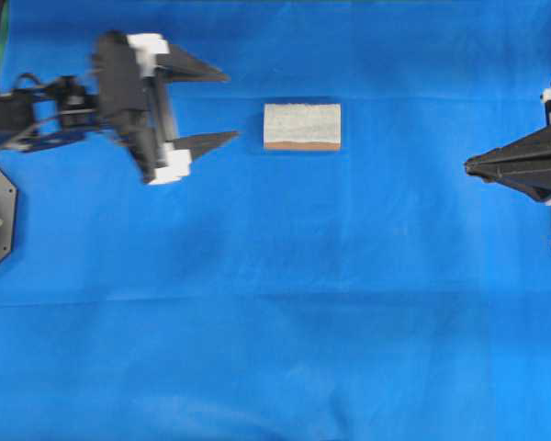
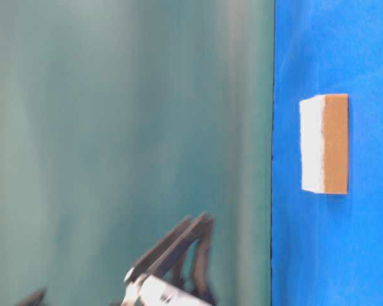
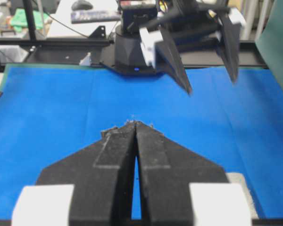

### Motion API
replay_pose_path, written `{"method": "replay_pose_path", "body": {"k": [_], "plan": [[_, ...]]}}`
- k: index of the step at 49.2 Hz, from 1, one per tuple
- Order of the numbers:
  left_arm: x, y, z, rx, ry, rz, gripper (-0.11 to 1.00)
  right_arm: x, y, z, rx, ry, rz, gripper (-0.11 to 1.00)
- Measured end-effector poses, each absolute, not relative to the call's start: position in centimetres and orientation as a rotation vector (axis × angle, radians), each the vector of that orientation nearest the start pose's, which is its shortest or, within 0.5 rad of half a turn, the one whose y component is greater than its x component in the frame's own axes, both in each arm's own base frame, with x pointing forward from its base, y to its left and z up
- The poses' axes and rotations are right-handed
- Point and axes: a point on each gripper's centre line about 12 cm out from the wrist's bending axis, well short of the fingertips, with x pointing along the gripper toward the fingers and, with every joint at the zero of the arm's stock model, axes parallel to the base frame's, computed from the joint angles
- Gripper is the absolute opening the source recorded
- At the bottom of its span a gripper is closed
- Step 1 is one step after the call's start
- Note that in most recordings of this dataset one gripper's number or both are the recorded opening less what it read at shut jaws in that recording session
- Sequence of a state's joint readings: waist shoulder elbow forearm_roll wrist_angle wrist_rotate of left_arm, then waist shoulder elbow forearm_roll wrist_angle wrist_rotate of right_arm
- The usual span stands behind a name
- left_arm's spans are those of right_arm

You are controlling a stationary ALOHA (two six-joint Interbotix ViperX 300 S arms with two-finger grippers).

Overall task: Hand over the sponge with the left arm and wipe it with the right arm.
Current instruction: 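Move the left gripper to the grey-and-tan sponge and straddle it, then close the left gripper on the sponge and lift it toward center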

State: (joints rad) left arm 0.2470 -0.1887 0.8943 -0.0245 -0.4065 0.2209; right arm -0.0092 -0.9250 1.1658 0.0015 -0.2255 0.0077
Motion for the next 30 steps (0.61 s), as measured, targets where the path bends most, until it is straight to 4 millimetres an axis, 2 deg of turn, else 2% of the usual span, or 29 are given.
{"method": "replay_pose_path", "body": {"k": [10,15,30], "plan": [[36.8,9.4,17.7,0.154,0.412,0.212,0.94,20.8,-0.2,27.9,0.008,0.029,-0.009,-0.01],[37.9,9.7,16.4,0.147,0.45,0.209,0.94,20.9,-0.2,27.8,0.008,0.035,-0.009,-0.01],[39.4,11.1,12.2,0.127,0.546,0.221,0.94,21.2,-0.3,27.4,0.008,0.055,-0.012,-0.01]]}}
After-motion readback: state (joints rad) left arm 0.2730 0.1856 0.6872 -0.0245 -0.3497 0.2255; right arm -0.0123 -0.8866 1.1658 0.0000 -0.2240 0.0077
